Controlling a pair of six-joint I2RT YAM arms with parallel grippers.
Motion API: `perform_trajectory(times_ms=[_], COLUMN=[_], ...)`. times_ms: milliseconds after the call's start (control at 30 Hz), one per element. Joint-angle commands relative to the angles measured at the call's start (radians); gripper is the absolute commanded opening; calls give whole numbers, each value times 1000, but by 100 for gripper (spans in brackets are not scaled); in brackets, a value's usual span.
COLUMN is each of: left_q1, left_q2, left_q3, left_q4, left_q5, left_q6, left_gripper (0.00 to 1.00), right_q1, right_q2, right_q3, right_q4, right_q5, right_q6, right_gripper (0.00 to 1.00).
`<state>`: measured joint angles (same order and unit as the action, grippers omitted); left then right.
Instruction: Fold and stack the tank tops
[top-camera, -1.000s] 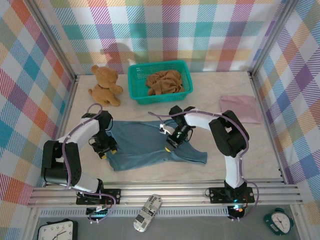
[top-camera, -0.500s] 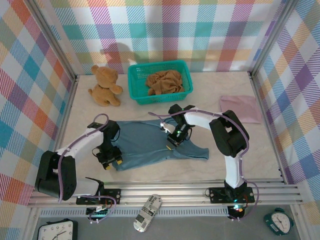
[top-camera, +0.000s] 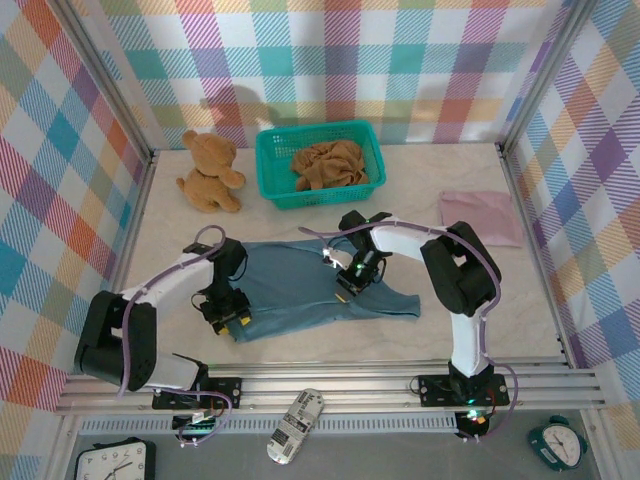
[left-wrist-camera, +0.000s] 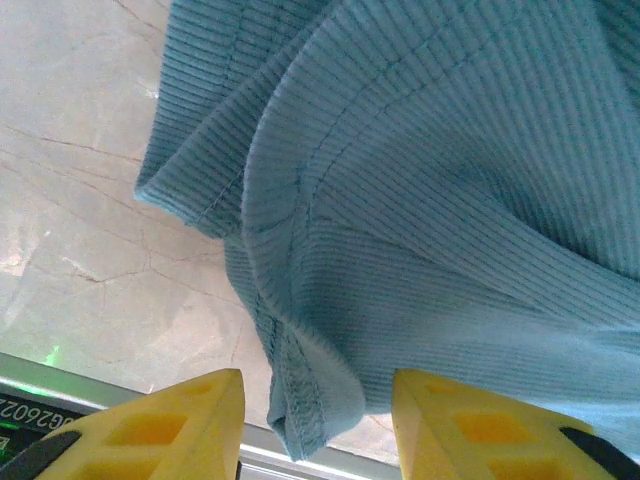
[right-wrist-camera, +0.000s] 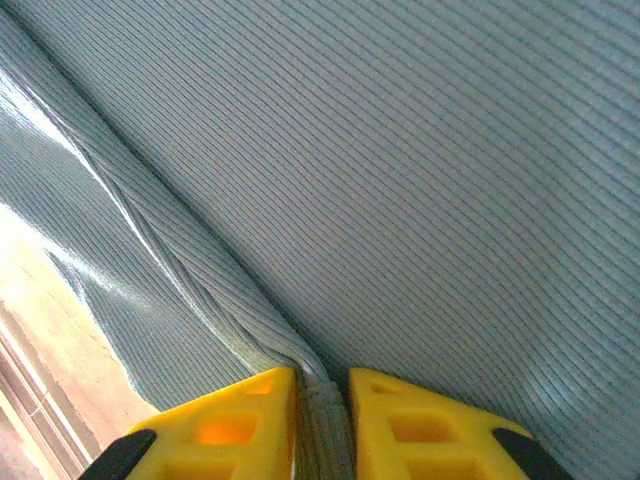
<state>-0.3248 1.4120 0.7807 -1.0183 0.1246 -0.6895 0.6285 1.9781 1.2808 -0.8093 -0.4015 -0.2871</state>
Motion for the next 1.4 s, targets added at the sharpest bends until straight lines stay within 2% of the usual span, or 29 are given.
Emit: perform_trajectory(times_ms=[0, 67, 233, 367, 533, 633, 767, 900, 1000, 1167, 1367], left_q1=[-10, -11, -20, -14, -11, -5, 3, 6, 10, 10, 22], left_q2=[50, 78, 53, 25, 46, 39, 28, -30, -60, -73, 2], left_q3=[19, 38, 39, 8, 16, 35, 60, 162, 230, 243, 205], left_q4=[-10, -2, -82, -106, -123, -142, -166, -250, -282, -266, -167], left_q5=[-39, -43, -66, -70, -86, -105, -129, -265, -324, -334, -353], left_q6=[24, 30, 31, 39, 66, 80, 85, 88, 109, 161, 166], left_gripper=[43, 42, 31, 17, 10, 0, 0, 0, 0, 0, 0], right_q1=[-4, -4, -7, -17, -25, -27, -32, -41, -44, -44, -48], right_q2=[-36, -35, -43, -43, -44, -44, -38, -44, -71, -96, -55], right_q3=[-14, -15, -28, -48, -67, -75, -80, -87, -79, -42, -15], right_q4=[-22, -21, -29, -30, -26, -20, -22, -28, -37, -65, -52], right_q5=[-22, -23, -7, 0, -3, -8, -5, 7, -20, -86, -76], right_q6=[10, 8, 5, -1, -7, -7, -9, -10, -15, -23, -11], right_gripper=[21, 21, 19, 18, 18, 17, 17, 16, 16, 16, 16])
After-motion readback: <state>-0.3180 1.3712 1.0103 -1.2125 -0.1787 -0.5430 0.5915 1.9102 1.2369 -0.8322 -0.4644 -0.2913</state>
